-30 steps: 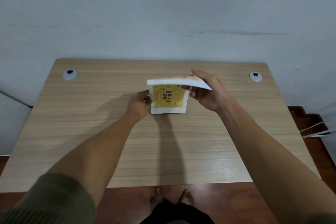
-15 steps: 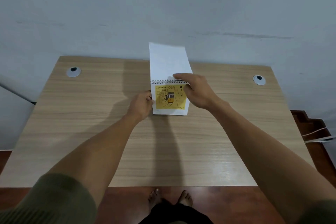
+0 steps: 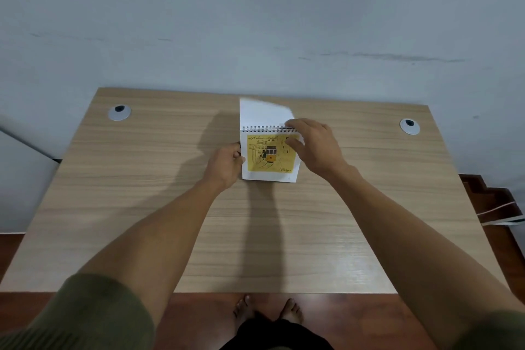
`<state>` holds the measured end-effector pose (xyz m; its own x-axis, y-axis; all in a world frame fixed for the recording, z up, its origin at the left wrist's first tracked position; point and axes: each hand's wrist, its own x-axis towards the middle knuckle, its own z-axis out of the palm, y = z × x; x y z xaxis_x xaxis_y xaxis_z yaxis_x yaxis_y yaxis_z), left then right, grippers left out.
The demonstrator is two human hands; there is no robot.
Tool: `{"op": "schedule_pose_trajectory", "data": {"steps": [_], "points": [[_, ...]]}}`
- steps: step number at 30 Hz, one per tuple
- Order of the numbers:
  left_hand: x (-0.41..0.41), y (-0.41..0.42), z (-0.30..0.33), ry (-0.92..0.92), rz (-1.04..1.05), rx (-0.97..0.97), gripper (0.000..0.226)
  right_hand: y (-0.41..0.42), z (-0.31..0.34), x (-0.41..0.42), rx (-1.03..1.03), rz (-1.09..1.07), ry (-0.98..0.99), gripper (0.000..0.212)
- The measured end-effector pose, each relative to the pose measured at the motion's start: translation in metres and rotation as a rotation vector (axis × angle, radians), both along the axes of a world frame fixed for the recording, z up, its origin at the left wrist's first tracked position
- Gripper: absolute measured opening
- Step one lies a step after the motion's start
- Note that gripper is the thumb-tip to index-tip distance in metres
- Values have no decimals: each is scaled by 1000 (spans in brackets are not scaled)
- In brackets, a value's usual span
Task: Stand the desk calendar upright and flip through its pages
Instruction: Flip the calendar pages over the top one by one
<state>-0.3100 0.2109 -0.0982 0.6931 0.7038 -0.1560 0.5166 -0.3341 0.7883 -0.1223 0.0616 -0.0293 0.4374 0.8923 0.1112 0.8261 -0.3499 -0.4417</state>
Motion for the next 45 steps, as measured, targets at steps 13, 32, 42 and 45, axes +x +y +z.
{"op": "schedule_pose_trajectory", "data": {"steps": [13,32,42,45], "points": [[1,-4,7,20,17,18,25,32,5,-20,-105,79,-14,34],[-4,-3,5,54,-2,18,23,-3,-19,-15,201,-219,196,35],[-2,-7,12,58,16,-14,29,0,13,19,-3,-9,334,18],[-1,-7,12,59,28,-17,29,-1,9,17,-39,-20,330,34]]}}
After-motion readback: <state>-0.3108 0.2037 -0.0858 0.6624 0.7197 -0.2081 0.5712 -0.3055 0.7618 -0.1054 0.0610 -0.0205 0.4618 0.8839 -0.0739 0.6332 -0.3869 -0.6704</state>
